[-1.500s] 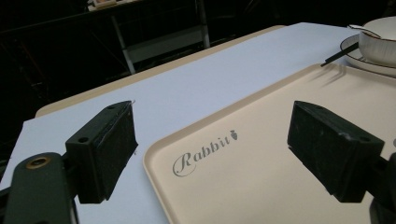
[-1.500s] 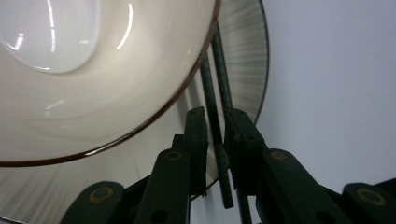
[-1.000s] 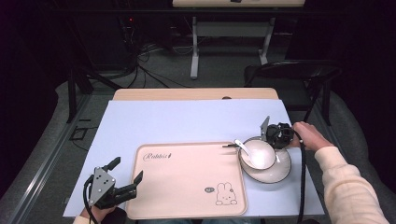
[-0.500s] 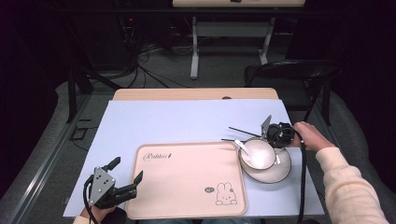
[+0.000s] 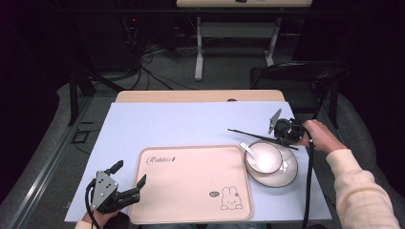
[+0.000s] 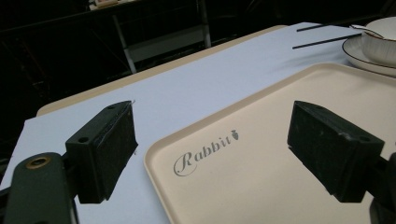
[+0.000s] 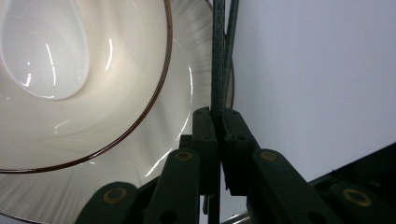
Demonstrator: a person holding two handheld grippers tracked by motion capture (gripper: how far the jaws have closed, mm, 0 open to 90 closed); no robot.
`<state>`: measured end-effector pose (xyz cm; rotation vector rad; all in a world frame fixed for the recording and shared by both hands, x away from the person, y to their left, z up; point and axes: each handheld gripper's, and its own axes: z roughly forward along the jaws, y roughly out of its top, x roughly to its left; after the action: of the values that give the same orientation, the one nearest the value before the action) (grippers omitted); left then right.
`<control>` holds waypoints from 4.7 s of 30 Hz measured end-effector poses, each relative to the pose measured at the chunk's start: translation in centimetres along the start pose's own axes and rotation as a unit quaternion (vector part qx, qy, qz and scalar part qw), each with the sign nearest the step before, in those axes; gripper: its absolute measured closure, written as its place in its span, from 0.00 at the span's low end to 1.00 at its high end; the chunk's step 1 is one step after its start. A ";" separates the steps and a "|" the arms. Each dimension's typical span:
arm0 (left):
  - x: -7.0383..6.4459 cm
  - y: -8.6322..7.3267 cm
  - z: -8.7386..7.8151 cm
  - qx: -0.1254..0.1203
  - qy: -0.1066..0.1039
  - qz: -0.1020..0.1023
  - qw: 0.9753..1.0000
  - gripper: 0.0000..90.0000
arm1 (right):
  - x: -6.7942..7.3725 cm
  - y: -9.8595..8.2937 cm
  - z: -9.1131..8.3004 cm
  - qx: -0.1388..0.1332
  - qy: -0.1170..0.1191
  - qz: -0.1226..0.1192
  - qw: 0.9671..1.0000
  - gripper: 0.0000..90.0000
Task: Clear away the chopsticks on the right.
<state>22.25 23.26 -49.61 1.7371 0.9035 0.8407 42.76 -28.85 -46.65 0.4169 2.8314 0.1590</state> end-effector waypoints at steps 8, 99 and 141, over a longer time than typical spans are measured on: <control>0.0 0.0 0.0 0.000 0.001 0.001 1.000 0.17 | 0.1 1.2 -2.2 -0.002 -0.005 0.045 0.999 0.94; 0.0 0.0 -0.1 -0.001 0.007 -0.001 1.000 0.17 | 17.4 12.6 2.7 -0.013 0.097 0.293 0.951 0.94; 0.0 0.0 -0.1 0.002 0.010 0.001 1.000 0.17 | 14.7 8.2 -2.8 -0.168 0.042 0.253 0.952 0.13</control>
<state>22.17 23.27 -49.60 1.7358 0.9172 0.8589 30.61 -16.84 -46.52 1.0615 2.6353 0.7622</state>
